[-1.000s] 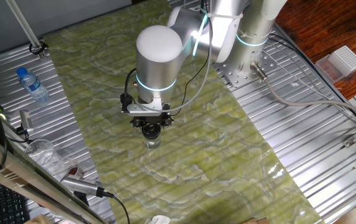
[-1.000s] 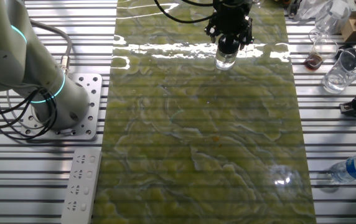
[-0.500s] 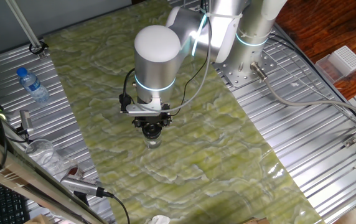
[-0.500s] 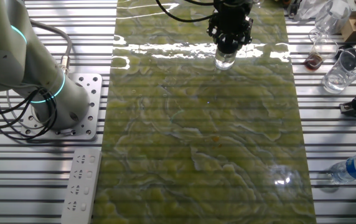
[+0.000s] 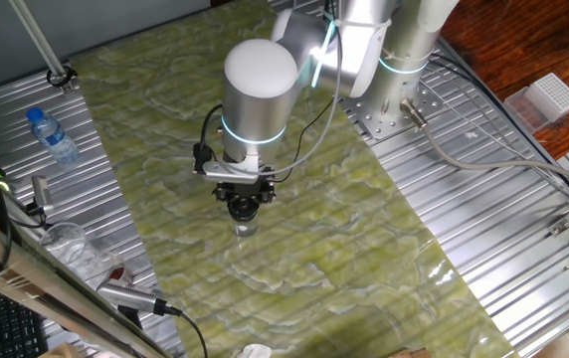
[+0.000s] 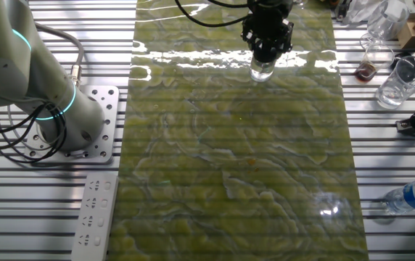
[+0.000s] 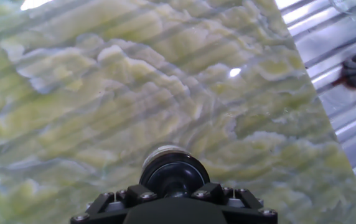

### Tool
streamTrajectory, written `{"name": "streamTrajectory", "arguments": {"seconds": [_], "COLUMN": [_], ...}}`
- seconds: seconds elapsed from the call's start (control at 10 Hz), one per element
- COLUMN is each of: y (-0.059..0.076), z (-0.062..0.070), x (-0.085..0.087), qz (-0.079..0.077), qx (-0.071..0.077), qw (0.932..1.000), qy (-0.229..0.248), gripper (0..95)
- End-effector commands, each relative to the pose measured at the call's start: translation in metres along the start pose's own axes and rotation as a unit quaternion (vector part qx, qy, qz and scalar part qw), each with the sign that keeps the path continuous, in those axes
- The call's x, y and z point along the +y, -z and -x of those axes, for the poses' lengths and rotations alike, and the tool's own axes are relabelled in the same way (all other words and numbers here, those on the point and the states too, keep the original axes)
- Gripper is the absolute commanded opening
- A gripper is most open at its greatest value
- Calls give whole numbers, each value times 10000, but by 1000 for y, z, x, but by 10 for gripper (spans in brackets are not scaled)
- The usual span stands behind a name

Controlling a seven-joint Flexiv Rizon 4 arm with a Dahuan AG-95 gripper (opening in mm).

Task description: Screw the lid onto the jar

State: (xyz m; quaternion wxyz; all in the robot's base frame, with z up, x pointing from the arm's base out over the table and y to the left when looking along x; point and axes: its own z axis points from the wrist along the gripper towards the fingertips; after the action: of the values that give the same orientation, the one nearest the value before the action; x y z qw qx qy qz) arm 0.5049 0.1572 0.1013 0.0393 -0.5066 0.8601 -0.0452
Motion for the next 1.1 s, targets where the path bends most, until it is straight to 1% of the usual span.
{"name": "streamTrajectory", "arguments": {"seconds": [0.1,0.4,0.6,0.7,0.9,1.1], "y": [-4,-6,-7,-7,-7,-7], "z": [1,1,1,1,1,1], "x": [-1,0,1,1,1,1], "qz": [-28,-12,-29,-32,-29,-16], "qx": [8,-2,-26,-30,-38,-43], "qw": [10000,9997,9980,9969,9948,9903], "qy": [-85,-242,-632,-791,-1014,-1386], "gripper": [570,570,570,380,380,380]}}
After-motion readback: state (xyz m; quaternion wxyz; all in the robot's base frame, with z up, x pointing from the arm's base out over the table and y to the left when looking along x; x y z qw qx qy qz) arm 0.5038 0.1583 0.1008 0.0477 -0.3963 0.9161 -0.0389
